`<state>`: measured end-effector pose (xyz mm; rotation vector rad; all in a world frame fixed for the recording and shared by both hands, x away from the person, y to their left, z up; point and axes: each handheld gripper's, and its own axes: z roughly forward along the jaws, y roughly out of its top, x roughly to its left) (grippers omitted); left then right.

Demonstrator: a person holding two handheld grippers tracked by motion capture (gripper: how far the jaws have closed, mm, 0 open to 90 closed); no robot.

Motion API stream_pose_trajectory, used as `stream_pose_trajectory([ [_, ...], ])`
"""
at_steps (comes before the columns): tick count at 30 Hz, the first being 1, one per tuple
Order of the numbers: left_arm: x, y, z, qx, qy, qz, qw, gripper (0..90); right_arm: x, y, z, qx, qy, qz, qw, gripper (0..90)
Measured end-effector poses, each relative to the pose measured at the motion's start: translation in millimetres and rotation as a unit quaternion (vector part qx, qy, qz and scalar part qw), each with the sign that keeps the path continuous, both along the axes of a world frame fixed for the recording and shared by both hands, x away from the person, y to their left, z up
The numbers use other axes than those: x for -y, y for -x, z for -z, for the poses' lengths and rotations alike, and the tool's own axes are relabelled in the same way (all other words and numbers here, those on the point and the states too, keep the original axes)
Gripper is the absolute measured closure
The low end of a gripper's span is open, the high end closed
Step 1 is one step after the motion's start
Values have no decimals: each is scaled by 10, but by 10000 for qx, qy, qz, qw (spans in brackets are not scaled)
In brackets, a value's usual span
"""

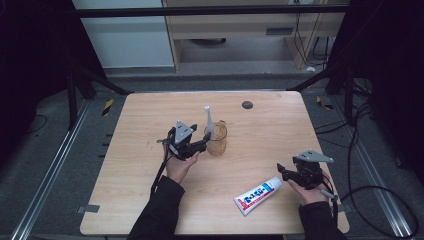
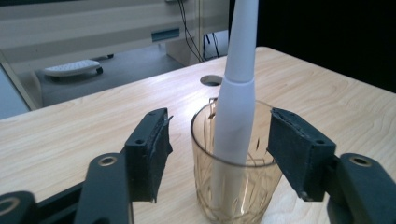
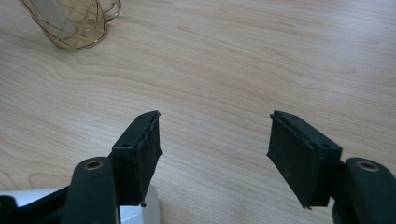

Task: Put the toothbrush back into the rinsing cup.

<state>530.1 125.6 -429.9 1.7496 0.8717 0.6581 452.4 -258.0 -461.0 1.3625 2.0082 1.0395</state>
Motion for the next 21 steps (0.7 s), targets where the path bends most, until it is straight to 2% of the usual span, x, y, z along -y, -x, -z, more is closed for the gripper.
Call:
stream_pose_trajectory([
  [5, -98, 49, -13, -120, -173, 3, 9998, 360, -4, 3, -16, 37, -10, 3, 10000, 340],
  [8, -187, 72, -48, -149, -225, -103, 9996, 353, 3, 12, -33, 38, -56, 28, 10000, 340],
  [11, -268, 110, -88, -120, -336, -202, 9992, 346, 13, 24, -51, 111, -44, 32, 9999, 346],
  [13, -340, 154, -119, -90, -493, -242, 9985, 343, 17, 30, -64, 129, -52, 40, 9999, 349],
  [17, -473, 235, -154, -170, -598, -240, 9978, 334, 6, 48, -89, 113, -108, 24, 9999, 361],
  [21, -596, 343, -145, -129, -735, -282, 9968, 328, -10, 55, -95, 120, -79, -2, 9999, 373],
])
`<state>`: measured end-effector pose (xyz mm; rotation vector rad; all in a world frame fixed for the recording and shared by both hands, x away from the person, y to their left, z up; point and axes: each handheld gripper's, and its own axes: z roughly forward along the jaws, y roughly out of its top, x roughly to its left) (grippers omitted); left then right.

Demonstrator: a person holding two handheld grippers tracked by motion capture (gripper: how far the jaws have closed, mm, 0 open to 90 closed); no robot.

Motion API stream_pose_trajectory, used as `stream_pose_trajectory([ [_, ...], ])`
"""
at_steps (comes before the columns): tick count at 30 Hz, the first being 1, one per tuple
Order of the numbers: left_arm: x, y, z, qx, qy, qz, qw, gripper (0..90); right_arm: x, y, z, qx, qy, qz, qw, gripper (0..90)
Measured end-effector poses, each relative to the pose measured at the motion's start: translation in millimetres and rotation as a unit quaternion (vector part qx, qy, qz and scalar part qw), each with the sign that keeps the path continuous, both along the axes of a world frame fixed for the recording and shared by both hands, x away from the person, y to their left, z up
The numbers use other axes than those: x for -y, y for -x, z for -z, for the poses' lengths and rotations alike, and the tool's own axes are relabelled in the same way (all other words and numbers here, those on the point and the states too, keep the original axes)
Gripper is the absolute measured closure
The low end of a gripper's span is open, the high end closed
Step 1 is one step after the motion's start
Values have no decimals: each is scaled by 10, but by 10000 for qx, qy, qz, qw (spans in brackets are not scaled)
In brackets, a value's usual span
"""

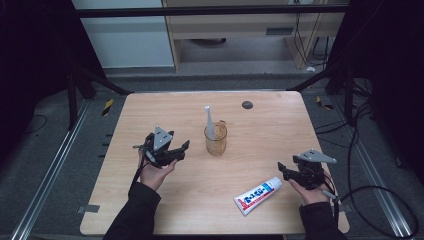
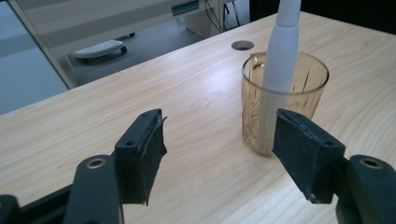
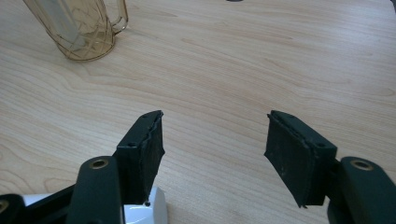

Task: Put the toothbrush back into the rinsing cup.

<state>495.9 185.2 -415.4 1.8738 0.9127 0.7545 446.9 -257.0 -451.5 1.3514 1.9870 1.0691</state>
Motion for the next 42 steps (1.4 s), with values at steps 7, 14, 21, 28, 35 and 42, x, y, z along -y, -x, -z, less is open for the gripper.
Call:
stream_pose_trajectory([
  [7, -214, 199, 70, -120, -36, -63, 9999, 332, -15, 28, -6, -56, 36, -83, 9999, 420],
  [14, -489, 463, 241, -375, -81, -165, 9991, 357, -27, 82, -21, -114, -25, -230, 9997, 488],
  [21, -732, 636, 396, -635, -107, -486, 9967, 406, -75, 153, -34, -173, 38, -385, 9991, 587],
  [28, -845, 696, 486, -825, -107, -610, 9947, 421, -92, 242, -29, -361, -22, -622, 9974, 678],
  [35, -909, 688, 548, -858, -315, -814, 9925, 432, -178, 352, 20, -474, 16, -937, 9945, 760],
  [42, -944, 656, 593, -930, -337, -890, 9911, 433, -273, 426, 59, -612, -82, -1262, 9901, 821],
])
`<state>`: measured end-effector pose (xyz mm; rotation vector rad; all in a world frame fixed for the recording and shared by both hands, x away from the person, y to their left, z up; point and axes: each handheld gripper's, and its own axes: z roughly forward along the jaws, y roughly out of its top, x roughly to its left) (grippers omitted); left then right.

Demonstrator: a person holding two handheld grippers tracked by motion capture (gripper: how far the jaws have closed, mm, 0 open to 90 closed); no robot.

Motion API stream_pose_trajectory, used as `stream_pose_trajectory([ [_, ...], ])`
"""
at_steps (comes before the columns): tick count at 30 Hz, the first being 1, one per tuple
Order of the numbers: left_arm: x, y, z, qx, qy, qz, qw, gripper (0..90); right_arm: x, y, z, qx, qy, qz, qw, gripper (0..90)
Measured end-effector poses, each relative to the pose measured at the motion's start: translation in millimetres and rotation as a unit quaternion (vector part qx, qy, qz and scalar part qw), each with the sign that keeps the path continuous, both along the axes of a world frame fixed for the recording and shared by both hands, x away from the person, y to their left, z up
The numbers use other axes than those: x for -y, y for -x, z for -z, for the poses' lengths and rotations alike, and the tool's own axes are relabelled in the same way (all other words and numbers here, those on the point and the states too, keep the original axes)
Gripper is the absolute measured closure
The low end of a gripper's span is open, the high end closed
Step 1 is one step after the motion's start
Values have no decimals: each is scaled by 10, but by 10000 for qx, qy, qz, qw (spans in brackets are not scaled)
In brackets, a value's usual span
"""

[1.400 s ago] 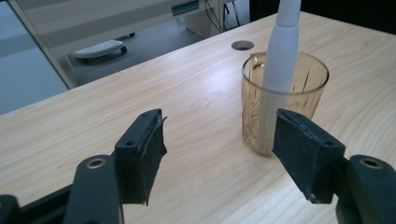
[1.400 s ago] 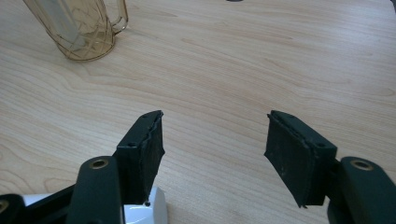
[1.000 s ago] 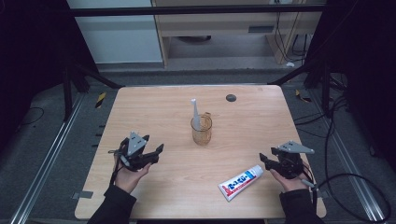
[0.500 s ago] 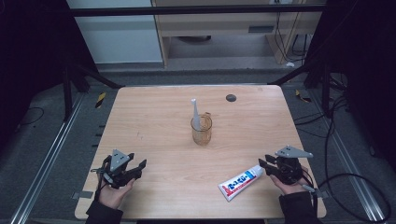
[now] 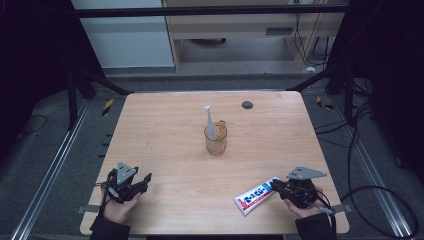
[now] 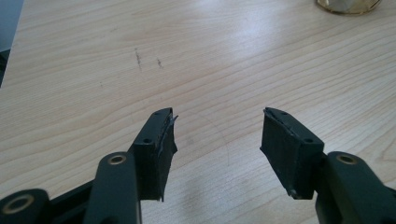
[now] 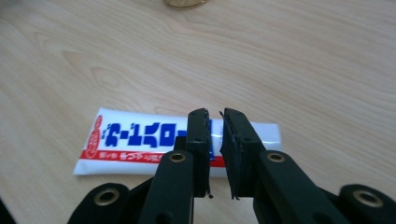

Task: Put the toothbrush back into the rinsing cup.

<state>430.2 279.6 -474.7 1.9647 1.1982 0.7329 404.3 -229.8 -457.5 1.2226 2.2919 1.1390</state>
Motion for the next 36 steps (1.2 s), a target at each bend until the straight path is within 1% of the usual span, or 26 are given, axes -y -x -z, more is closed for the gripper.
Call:
stream_pose_trajectory([
  [3, -6, -16, 20, -47, 9, -3, 10000, 428, -38, 46, 21, -68, -6, -158, 9999, 847],
  [7, -13, -22, 25, -58, -8, -17, 10000, 424, -76, 87, 52, -60, 10, -337, 9994, 869],
  [10, -22, -24, 22, -48, 6, -41, 10000, 424, -103, 118, 82, -130, 24, -443, 9989, 882],
  [15, -38, -38, 32, -70, 17, -101, 9999, 411, -169, 126, 162, -269, 167, -671, 9972, 893],
  [18, -44, -42, 35, -56, 19, -128, 9999, 407, -216, 123, 185, -305, 199, -773, 9963, 894],
  [20, -46, -47, 40, -58, 10, -127, 9999, 404, -251, 125, 200, -356, 259, -795, 9959, 892],
  [25, -39, -56, 49, -74, -6, -101, 9999, 397, -302, 117, 225, -358, 289, -896, 9949, 892],
  [30, -36, -58, 48, -56, -4, -92, 9999, 392, -314, 105, 228, -333, 250, -864, 9954, 894],
  [36, -43, -60, 48, -47, 10, -113, 9999, 377, -366, 73, 233, -288, 278, -850, 9956, 895],
])
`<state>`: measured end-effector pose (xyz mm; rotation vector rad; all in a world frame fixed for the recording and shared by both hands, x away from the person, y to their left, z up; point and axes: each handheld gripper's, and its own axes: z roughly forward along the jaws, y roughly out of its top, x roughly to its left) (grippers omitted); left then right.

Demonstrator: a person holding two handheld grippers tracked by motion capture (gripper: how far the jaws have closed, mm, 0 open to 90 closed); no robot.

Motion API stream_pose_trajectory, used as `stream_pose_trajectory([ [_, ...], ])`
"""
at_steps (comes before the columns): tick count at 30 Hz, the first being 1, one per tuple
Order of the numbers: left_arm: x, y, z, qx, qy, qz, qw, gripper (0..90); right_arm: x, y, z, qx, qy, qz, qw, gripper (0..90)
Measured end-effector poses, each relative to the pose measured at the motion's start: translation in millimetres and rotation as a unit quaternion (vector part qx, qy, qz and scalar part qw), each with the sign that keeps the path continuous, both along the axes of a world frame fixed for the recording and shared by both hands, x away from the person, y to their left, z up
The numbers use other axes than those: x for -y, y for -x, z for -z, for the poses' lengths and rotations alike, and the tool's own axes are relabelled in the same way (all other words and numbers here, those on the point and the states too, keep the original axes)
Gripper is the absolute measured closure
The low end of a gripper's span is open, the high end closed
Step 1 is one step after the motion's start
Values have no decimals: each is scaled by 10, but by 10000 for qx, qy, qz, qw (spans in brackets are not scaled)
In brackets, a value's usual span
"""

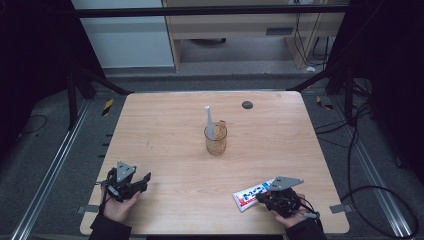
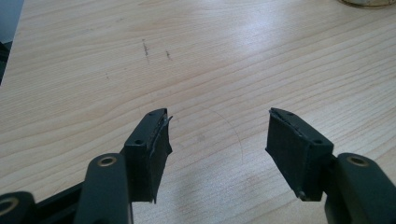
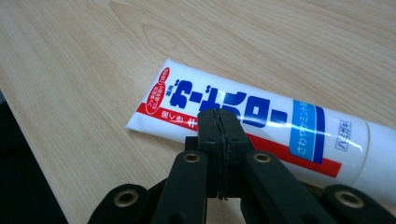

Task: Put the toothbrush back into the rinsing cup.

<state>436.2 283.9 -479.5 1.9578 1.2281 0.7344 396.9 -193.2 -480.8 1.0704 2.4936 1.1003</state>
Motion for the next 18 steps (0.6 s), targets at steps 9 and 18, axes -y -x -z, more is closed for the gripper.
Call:
stream_pose_trajectory([
  [9, 1, -5, 0, 18, 57, -13, 10000, 354, -81, -84, 0, 71, 33, 3, 10000, 891],
  [18, 9, -6, -4, 28, 42, -9, 10000, 353, -159, -184, 2, 125, 75, 49, 9999, 891],
])
